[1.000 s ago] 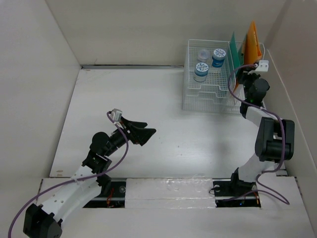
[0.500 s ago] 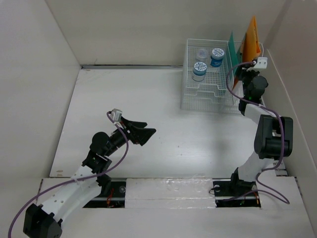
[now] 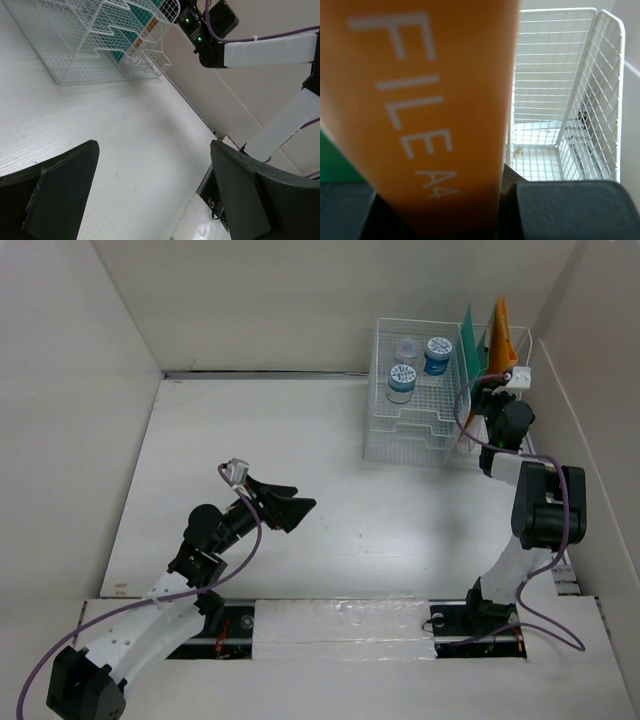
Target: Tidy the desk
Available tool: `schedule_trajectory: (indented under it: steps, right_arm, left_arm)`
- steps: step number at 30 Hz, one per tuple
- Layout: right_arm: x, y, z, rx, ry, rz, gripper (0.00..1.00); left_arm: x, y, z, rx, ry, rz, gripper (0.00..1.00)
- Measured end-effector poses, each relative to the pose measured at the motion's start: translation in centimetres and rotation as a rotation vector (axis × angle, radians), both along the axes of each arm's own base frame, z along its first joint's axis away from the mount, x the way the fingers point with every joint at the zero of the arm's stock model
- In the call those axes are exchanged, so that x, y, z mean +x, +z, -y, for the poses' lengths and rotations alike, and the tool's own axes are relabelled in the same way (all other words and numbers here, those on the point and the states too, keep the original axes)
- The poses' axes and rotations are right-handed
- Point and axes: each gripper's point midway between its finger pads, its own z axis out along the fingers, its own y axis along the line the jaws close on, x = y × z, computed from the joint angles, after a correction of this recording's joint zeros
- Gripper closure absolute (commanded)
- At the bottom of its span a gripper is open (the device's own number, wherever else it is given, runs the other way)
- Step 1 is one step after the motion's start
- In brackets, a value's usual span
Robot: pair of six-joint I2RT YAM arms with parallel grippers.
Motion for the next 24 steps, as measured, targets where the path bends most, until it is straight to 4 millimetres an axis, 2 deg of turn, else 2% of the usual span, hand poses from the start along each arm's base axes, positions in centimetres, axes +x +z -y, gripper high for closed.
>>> schedule_trajectory:
  steps: [2, 3, 4, 5, 7, 8, 10, 13, 17, 21, 24]
  right_arm:
    - [0.2, 0.1, -0.1, 0.008, 0.013, -0.013, 0.72]
    - [0.4, 0.1, -0.1, 0.018, 0.018, -0.025, 0.54]
    - [0.5, 0.1, 0.0, 0.028, 0.018, -0.032, 0.47]
    - [0.3, -0.1, 0.4, 0.040, 0.010, -0.054, 0.00]
    - [0.1, -0.4, 0.7, 0.059, -0.003, -0.078, 0.00]
    - [-0.1, -0.5, 1.0, 0.069, -0.013, -0.089, 0.00]
    - [-0.4, -0.4, 0.7, 0.091, -0.008, -0.108, 0.00]
    - [-0.9, -0.2, -0.2, 0.117, 0.003, -0.123, 0.00]
    - [-1.9, 0.2, -0.4, 0.157, -0.006, -0.136, 0.00]
    - [-3.7, 2.2, -0.9, 0.191, -0.022, -0.123, 0.00]
    - [-5.9, 5.5, -1.4, 0.228, -0.033, -0.075, 0.00]
  left_arm:
    - [0.0, 0.0, 0.0, 0.000, 0.001, 0.000, 0.10]
    - [0.1, 0.0, 0.0, 0.000, 0.003, 0.000, 0.10]
    - [0.1, 0.0, 0.0, 0.000, 0.005, -0.001, 0.10]
    - [0.1, -0.1, 0.0, 0.001, 0.006, -0.003, 0.09]
    - [0.3, -0.2, -0.1, 0.003, 0.013, -0.008, 0.09]
    - [0.3, -0.3, -0.1, 0.005, 0.017, -0.014, 0.04]
    - [0.4, -0.5, -0.2, 0.008, 0.024, -0.023, 0.01]
    - [0.6, -0.8, -0.3, 0.014, 0.040, -0.040, 0.01]
    - [1.0, -0.5, -0.5, 0.019, 0.061, -0.051, 0.01]
    - [1.1, 0.2, -0.8, 0.010, 0.079, -0.045, 0.01]
    - [1.2, 0.7, -1.1, 0.008, 0.095, -0.045, 0.01]
